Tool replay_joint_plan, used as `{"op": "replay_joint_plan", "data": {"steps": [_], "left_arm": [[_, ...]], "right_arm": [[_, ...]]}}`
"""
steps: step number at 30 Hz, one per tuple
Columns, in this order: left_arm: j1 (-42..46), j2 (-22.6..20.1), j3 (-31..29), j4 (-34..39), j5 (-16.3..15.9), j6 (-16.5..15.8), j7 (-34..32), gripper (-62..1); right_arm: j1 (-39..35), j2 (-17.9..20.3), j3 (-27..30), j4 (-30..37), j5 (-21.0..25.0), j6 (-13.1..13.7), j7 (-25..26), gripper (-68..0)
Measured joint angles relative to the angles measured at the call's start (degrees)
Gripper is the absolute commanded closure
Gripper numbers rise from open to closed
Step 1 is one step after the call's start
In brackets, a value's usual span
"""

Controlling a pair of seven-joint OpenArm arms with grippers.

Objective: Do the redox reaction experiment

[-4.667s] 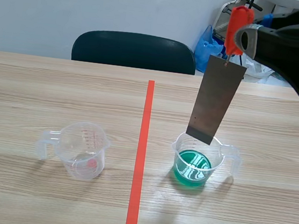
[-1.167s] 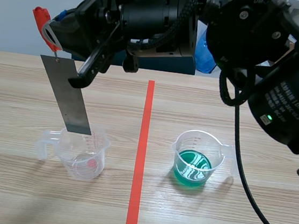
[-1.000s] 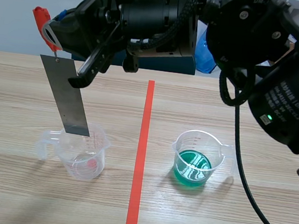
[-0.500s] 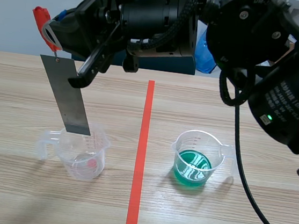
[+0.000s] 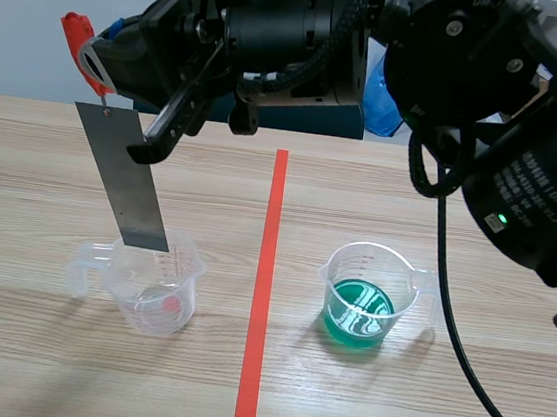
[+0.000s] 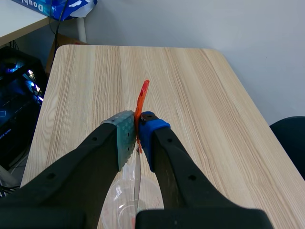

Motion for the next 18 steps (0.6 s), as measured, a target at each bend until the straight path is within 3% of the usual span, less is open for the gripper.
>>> {"op": "replay_joint_plan", "data": {"steps": [14,18], "left_arm": [[0.0,0.0,0.0,0.0,0.0,0.0,0.0,-62.3],[0.0,0.0,0.0,0.0,-1.4,0.0,0.0,-62.3]], "right_arm": [[0.0,0.0,0.0,0.0,0.0,0.0,0.0,-0.6],[0.0,0.0,0.0,0.0,0.0,0.0,0.0,-0.6]]}}
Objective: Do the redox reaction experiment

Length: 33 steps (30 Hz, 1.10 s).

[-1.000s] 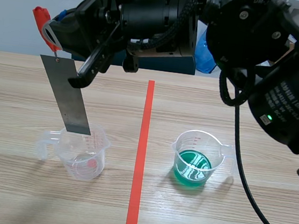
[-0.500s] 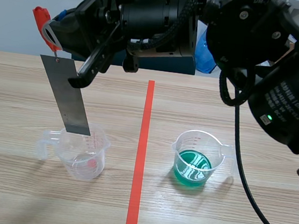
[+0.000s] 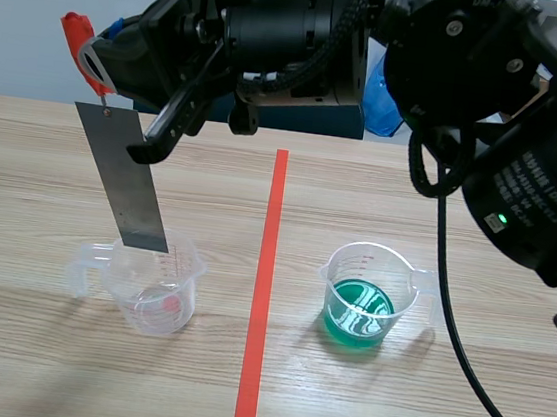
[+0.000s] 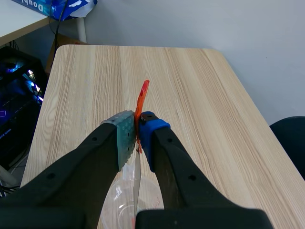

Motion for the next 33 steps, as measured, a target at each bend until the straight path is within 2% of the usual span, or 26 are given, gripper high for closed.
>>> {"op": "replay_joint_plan", "data": {"steps": [5,27,33], "left_arm": [[0.0,0.0,0.0,0.0,-1.2,0.0,0.0,-62.3],[0.0,0.0,0.0,0.0,-1.2,0.0,0.0,-62.3],[0.0,0.0,0.0,0.0,-1.2,0.0,0.0,-62.3]], "right_arm": [[0.0,0.0,0.0,0.0,0.0,0.0,0.0,-0.6],[0.0,0.0,0.0,0.0,0.0,0.0,1.0,-0.6],[0.0,0.0,0.0,-3.2,0.0,0.0,3.9,-0.6]]}}
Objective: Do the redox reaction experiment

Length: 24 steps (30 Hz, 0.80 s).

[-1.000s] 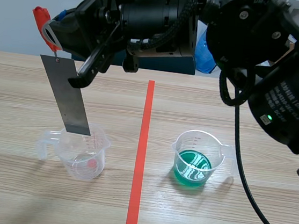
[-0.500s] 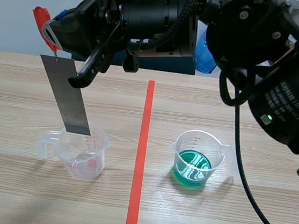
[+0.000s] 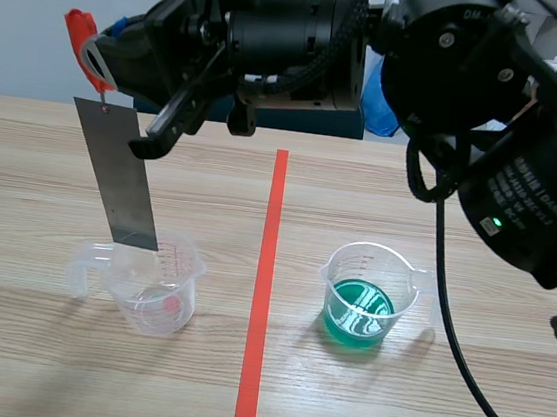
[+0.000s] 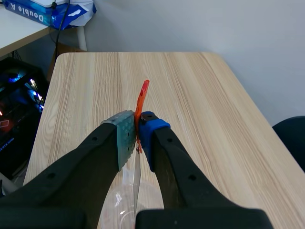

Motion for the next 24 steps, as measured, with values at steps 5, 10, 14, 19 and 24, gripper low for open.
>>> {"op": "replay_joint_plan", "data": {"steps": [5,10,14,19,24], "left_arm": [[0.0,0.0,0.0,0.0,0.0,0.0,0.0,-62.3],[0.0,0.0,0.0,0.0,0.0,0.0,0.0,-62.3],[0.0,0.0,0.0,0.0,0.0,0.0,0.0,-62.3],[0.0,0.0,0.0,0.0,0.0,0.0,0.0,-62.3],[0.0,0.0,0.0,0.0,0.0,0.0,0.0,-62.3]], "right_arm": [[0.0,0.0,-2.0,-4.1,-1.8,0.0,2.4,-0.6],[0.0,0.0,-3.4,-8.3,-5.3,0.1,6.5,-0.6],[0.0,-0.6,-3.4,-11.9,-9.3,0.2,9.8,-0.6],[0.0,-2.6,-3.4,-17.2,-14.0,1.8,14.2,-0.6],[0.0,-3.7,-3.4,-19.5,-19.9,1.8,18.4,-0.6]]}}
